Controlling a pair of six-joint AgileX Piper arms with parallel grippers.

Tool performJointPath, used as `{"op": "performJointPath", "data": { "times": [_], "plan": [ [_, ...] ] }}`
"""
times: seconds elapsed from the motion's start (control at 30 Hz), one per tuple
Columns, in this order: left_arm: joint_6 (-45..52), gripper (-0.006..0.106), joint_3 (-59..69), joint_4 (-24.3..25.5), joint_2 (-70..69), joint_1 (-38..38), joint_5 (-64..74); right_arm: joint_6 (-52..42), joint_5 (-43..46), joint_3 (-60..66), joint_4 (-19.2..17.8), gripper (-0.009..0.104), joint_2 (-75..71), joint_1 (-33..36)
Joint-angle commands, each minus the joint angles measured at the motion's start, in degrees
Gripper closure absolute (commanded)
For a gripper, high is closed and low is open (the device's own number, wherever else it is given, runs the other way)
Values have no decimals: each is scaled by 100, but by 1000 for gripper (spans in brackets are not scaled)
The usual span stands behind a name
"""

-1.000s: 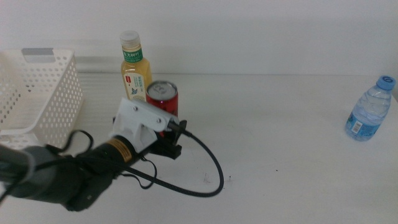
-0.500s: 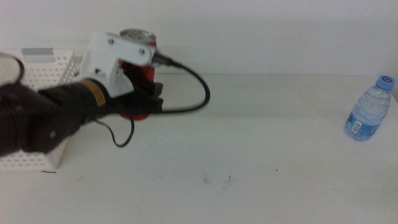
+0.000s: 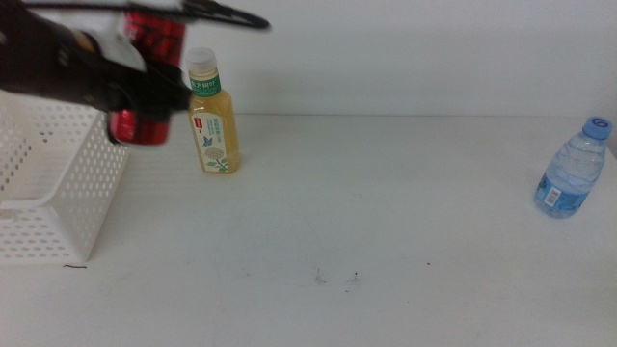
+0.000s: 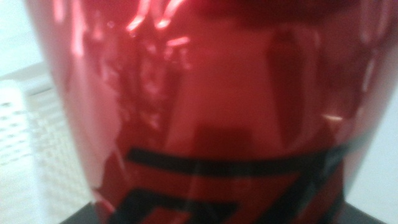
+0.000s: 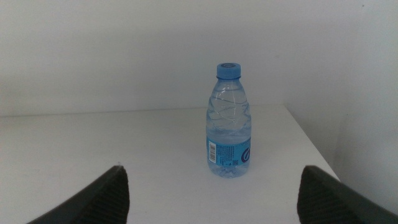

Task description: Use arms to grab the bottles and put them into the dustbin to the left of the table.

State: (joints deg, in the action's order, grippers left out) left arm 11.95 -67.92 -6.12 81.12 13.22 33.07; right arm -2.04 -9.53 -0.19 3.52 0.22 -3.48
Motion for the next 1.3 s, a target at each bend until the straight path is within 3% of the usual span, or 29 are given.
{"op": "performJointPath", "data": {
  "times": [0.0,0.5,0.93,1.27],
  "plan": [
    [400,65,-351,-384,-91,-344,168,-39,48,19,-30,2,-22,4],
    [1223,65,-2012,-956,690,-2436,2017,-39,48,19,-30,2,-22,4],
    [1352,65,-2549,-796,1976,-3150,2412,-39,48,19,-30,2,-22,4],
    [1376,65,-2537,-678,2778,-3262,2240,-39,48,19,-30,2,-22,4]
  ]
}}
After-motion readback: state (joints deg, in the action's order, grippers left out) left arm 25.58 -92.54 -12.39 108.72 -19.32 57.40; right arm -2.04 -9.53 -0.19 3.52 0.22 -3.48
